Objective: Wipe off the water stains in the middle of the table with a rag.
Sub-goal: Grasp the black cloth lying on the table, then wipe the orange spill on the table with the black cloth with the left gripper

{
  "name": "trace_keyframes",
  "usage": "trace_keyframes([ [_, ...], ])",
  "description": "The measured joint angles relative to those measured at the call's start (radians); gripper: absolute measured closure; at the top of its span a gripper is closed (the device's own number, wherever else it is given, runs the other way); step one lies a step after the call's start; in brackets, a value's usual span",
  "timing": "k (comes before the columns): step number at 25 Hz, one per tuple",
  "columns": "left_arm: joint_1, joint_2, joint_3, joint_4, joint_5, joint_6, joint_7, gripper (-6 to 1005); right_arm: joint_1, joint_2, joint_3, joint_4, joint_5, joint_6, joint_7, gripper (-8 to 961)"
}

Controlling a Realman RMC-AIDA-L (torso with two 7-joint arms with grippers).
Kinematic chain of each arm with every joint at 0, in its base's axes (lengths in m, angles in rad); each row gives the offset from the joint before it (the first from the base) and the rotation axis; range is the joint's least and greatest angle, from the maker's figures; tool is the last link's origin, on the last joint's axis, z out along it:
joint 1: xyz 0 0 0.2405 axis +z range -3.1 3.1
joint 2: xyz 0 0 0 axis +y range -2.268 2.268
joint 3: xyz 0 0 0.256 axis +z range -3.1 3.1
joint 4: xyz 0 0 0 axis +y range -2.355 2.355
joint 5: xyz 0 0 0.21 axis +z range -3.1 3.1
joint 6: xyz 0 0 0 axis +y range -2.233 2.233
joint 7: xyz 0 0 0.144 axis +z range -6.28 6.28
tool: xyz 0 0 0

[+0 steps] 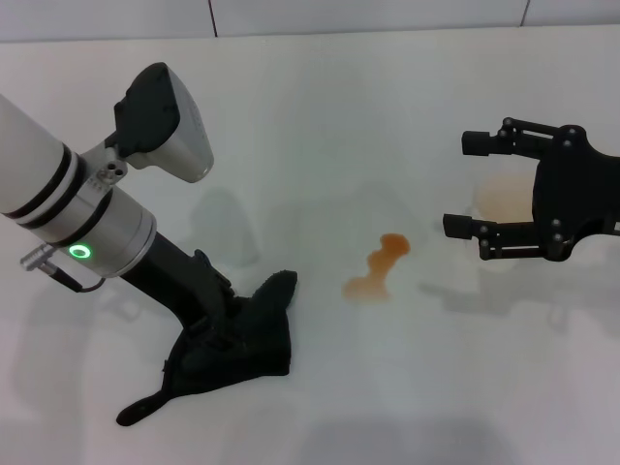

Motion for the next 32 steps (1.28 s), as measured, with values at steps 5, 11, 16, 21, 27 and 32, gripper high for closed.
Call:
trace_keyframes([
  [5, 0.000, 0.001, -0.005, 0.000, 0.006, 0.000, -0.002, 494, -0.002, 0.000, 0.002, -0.002, 0.000, 0.000, 0.000, 110],
  [11, 0.000, 0.004, -0.007, 0.002, 0.021, -0.002, -0.012, 616, -0.002, 0.000, 0.001, -0.003, 0.000, -0.001, 0.000, 110],
  [16, 0.000, 0.005, -0.008, 0.002, 0.030, -0.003, -0.014, 724, -0.002, 0.000, 0.000, -0.006, 0.000, -0.005, 0.000, 109],
  [21, -0.012, 0.004, -0.008, -0.002, 0.061, -0.004, -0.023, 761, -0.002, 0.000, -0.003, -0.006, 0.009, -0.007, 0.000, 110],
  [27, -0.021, 0.006, -0.012, -0.001, 0.058, -0.008, -0.027, 868, -0.002, 0.000, -0.003, -0.006, 0.011, -0.012, 0.000, 111],
  [32, -0.024, 0.001, -0.010, 0.003, 0.050, -0.013, -0.027, 901, -0.003, 0.000, -0.003, -0.006, 0.012, -0.014, 0.000, 112],
])
